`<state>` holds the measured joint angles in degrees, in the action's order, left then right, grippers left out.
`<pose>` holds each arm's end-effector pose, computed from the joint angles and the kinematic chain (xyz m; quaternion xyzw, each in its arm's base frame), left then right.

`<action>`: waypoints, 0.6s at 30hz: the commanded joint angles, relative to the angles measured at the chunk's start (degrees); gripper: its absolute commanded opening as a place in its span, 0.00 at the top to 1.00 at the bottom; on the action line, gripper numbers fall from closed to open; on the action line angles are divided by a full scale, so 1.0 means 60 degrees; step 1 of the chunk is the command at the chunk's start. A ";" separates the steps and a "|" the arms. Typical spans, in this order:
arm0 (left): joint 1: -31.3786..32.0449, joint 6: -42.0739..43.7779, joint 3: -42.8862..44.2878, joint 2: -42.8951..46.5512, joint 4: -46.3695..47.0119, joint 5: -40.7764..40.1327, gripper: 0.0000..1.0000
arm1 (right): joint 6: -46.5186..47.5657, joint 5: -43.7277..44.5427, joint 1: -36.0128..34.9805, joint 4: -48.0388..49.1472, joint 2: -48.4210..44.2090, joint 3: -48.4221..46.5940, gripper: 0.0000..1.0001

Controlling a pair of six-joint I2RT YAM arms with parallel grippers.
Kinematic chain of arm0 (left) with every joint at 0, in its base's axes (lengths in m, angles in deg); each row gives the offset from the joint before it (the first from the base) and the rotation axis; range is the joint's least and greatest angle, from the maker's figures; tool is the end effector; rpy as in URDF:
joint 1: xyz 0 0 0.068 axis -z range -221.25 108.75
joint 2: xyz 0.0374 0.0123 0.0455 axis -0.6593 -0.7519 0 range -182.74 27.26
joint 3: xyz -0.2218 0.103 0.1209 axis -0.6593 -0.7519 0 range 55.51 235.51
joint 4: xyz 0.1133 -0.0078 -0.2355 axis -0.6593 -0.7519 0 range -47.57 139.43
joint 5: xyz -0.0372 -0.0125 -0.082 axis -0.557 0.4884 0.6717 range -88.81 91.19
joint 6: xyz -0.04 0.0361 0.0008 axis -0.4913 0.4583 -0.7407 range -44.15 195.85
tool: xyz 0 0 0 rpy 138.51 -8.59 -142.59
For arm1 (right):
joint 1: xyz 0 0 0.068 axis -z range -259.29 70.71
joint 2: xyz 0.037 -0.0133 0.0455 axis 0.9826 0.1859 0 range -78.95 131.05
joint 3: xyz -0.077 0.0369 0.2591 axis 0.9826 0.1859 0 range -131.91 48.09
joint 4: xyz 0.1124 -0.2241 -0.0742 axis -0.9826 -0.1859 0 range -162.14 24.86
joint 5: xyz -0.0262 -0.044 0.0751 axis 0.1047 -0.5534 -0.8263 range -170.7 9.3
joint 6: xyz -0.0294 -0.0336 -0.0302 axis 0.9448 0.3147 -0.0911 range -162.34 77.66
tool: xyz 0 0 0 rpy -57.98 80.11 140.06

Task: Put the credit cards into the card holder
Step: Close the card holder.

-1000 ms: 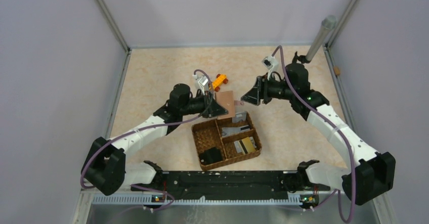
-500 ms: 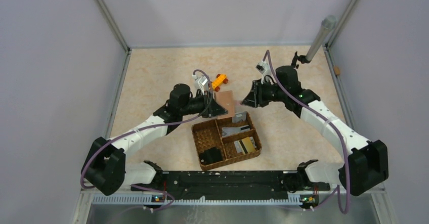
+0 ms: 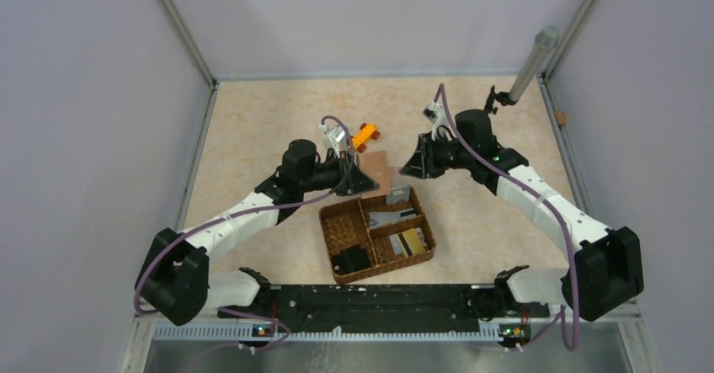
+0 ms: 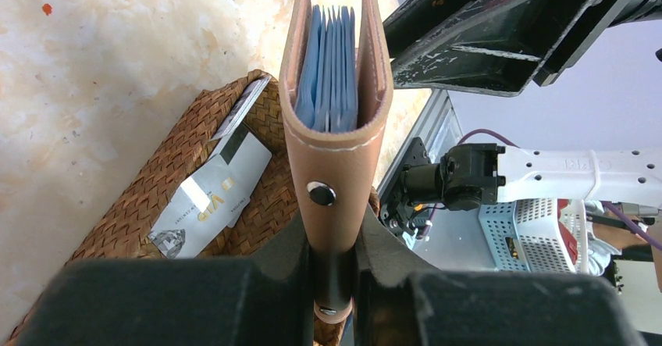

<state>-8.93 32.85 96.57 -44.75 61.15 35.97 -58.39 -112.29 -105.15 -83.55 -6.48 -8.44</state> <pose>0.2232 -0.1652 0.2560 0.0999 0.7907 -0.5306 0.2886 0.2426 0.1383 0.2967 -0.1994 0.8370 0.3855 0.3333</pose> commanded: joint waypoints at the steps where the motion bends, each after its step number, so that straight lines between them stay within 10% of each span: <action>1: -0.0049 -0.0016 0.0408 0.0327 0.0248 -0.0026 1.00 | 0.0090 -0.0175 -0.0140 0.0430 0.0148 0.0062 0.76; 18: -0.0065 0.0111 0.0488 0.0417 -0.0295 -0.0514 1.00 | 0.0280 -0.0509 -0.0142 0.0580 0.0059 0.0165 1.00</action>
<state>-8.98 32.70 96.63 -44.62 59.27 35.12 -58.32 -113.43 -105.42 -81.21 -5.19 -7.68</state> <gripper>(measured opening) 0.165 0.004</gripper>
